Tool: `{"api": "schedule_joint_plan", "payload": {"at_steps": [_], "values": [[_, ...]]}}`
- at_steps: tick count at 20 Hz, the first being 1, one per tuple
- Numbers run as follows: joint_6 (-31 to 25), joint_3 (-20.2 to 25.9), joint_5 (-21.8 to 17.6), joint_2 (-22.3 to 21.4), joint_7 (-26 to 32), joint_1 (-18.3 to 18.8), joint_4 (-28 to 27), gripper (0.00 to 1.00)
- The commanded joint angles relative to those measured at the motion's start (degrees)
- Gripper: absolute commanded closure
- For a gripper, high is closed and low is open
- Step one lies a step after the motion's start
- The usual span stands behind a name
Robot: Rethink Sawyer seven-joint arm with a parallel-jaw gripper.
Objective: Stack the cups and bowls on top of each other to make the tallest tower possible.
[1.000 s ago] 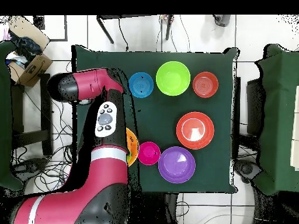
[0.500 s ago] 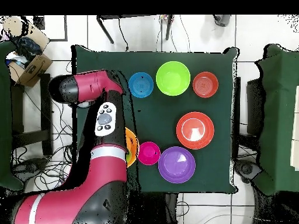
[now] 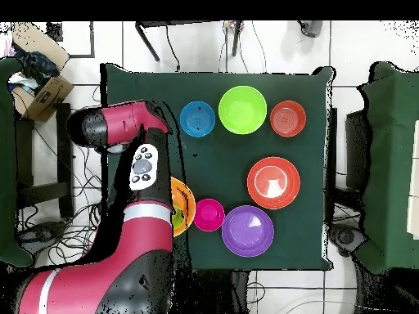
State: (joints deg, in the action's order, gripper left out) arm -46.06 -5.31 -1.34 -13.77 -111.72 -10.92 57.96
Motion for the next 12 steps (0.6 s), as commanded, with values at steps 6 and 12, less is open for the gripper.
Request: {"api": "schedule_joint_plan", "payload": {"at_steps": [6,12], "values": [[0.2,4.5,-2.2,2.7,0.4,0.1,-1.6,0.0],[1.6,5.5,-2.4,2.9,2.2,1.0,-0.3,0.0]]}}
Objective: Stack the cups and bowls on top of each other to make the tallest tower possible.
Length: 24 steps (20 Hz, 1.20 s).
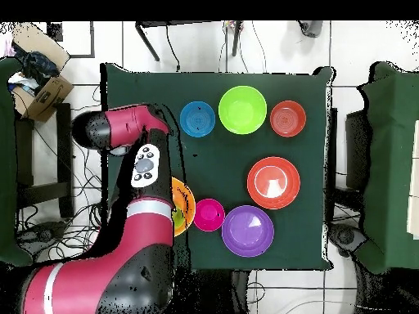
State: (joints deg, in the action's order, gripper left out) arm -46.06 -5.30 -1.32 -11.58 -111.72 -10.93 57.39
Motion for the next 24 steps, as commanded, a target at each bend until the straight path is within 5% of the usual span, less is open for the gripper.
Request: {"api": "schedule_joint_plan", "payload": {"at_steps": [1,12,13,24], "values": [[1.8,5.8,-2.3,0.6,2.6,1.2,0.6,0.0],[3.9,8.9,-1.3,0.3,4.1,2.6,2.3,0.0],[3.9,9.6,-1.2,0.2,4.1,2.9,2.6,1.0],[3.1,13.4,3.0,-5.0,1.4,5.6,9.1,1.0]]}}
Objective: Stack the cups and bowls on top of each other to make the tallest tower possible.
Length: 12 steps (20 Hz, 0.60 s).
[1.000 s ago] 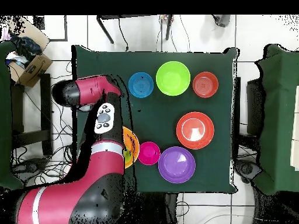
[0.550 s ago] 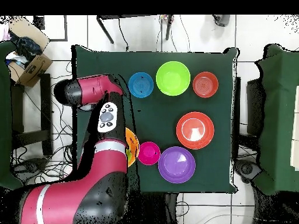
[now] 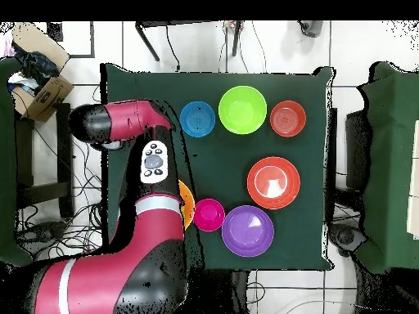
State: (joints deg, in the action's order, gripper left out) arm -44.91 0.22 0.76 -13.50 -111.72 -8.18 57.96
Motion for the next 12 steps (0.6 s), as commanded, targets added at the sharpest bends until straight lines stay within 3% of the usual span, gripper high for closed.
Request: {"api": "schedule_joint_plan", "payload": {"at_steps": [1,7,12], "values": [[1.6,8.1,1.2,-3.8,1.1,3.0,9.2,1.0],[-0.5,5.9,1.9,-11.6,-2.1,3.0,17.1,1.0],[4.9,4.7,0.4,-17.6,-2.9,3.1,28.2,1.0]]}}
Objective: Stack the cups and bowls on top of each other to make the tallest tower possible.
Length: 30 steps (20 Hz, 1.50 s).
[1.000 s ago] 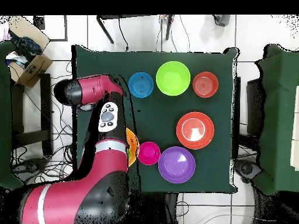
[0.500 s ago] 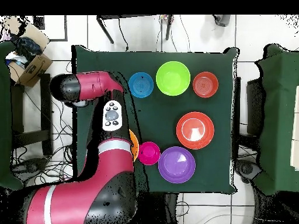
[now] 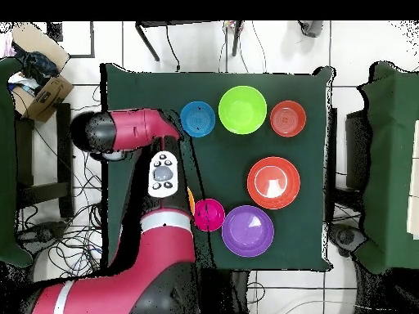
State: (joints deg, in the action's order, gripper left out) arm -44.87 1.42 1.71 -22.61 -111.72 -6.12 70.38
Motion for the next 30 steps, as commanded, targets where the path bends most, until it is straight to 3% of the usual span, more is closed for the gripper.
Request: {"api": "schedule_joint_plan", "payload": {"at_steps": [1,5,10,14,22,30], "values": [[5.3,3.4,-0.7,-9.8,-2.6,1.2,18.0,1.0],[5.4,4.2,0.5,-15.0,-2.0,2.9,26.4,1.0],[5.9,4.0,0.2,-18.2,-2.2,3.1,31.6,1.0],[11.6,3.8,-1.6,-20.1,-3.7,1.9,38.0,1.0],[21.2,2.4,-4.2,-18.7,-6.2,-0.6,45.8,1.0],[24.6,0.9,-4.7,-17.1,-6.3,-2.7,47.3,1.0]]}}
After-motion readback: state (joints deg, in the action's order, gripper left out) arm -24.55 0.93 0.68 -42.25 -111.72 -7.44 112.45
